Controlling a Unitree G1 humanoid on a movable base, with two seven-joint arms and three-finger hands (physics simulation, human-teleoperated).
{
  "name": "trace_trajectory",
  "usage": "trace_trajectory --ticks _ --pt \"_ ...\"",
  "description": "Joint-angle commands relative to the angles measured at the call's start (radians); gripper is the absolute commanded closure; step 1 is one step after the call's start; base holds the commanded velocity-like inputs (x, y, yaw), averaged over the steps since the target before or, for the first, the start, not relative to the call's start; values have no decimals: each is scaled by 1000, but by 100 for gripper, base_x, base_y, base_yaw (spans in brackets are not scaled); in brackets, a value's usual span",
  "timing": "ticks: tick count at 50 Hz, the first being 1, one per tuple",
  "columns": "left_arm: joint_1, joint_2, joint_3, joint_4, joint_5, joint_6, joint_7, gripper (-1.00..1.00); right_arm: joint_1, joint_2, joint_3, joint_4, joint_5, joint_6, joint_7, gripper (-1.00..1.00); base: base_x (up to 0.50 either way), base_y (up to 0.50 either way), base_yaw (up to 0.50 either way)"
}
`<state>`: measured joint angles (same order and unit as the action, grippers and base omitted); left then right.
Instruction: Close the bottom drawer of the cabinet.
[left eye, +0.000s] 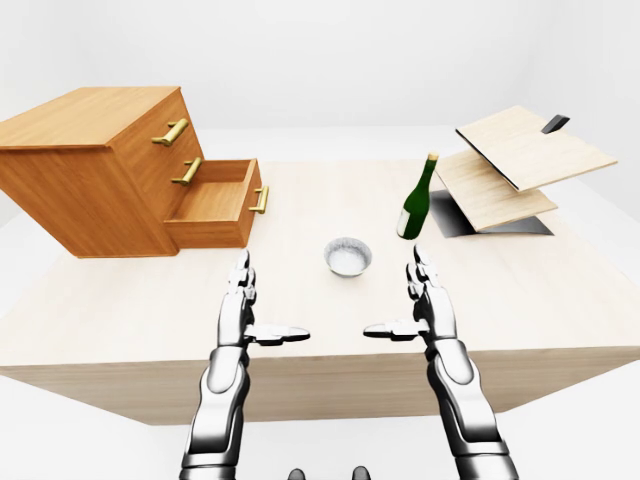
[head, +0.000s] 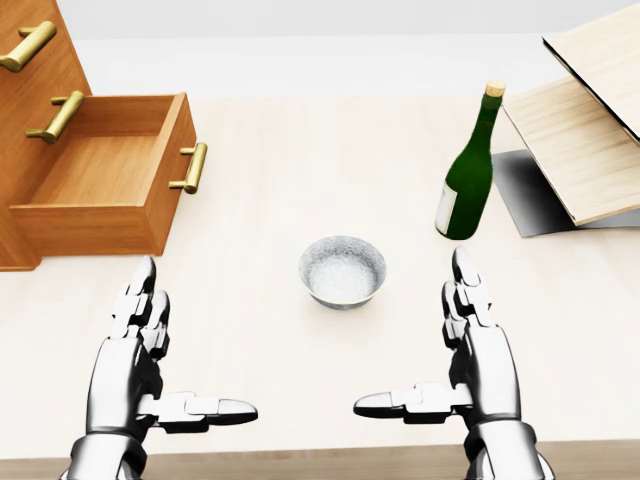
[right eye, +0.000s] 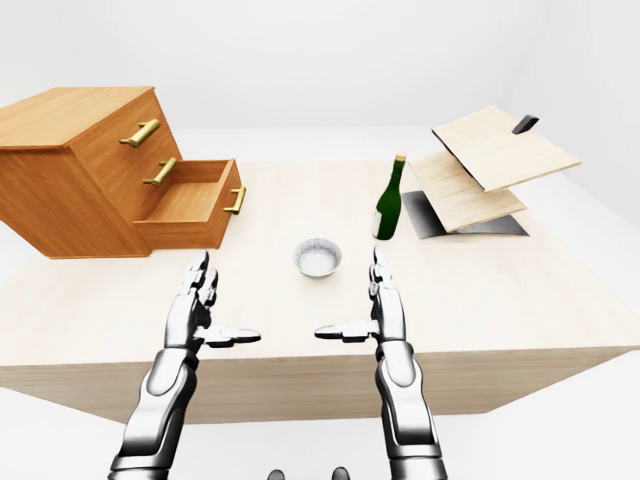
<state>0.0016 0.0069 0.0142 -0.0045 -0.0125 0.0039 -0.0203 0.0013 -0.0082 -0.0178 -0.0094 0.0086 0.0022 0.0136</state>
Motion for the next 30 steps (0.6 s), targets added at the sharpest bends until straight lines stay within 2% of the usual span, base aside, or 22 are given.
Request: trace_trajectory --ticks 1,5,8,10,11,17,20,25,27,30 --pt "6 9 26 -31 -35 24 -35 -100 9 -14 -25 -36 14 12 28 -100 0 0 0" --pt "3 9 26 -24 -36 17 -33 -100 16 -12 -17 -54 5 21 35 -100 0 0 0" --pt "8 8 21 -32 -34 22 -32 -100 16 -14 -18 -57 -3 19 35 -100 0 0 0" --pt "6 9 22 -29 -34 20 -32 -100 19 -22 -42 -135 -6 63 18 -100 0 0 0" --pt "6 9 22 -32 -34 24 -31 -100 18 -37 -89 -240 16 85 5 -100 0 0 0" --pt "10 8 21 -35 -32 23 -32 -100 9 -76 -264 -518 113 85 -7 -100 0 0 0" --pt "14 6 15 -36 -26 20 -30 -100 3 -101 -397 -675 205 85 -28 -100 0 0 0" --pt "20 5 10 -41 -24 21 -32 -100 -37 -155 -534 -816 334 85 -79 -100 0 0 0" --pt "22 6 12 -55 -26 31 -33 -100 -48 -187 -635 -868 402 85 -115 -100 0 0 0" --pt "18 6 14 -50 -28 28 -34 -100 -47 -224 -715 -891 489 85 -150 -100 0 0 0"
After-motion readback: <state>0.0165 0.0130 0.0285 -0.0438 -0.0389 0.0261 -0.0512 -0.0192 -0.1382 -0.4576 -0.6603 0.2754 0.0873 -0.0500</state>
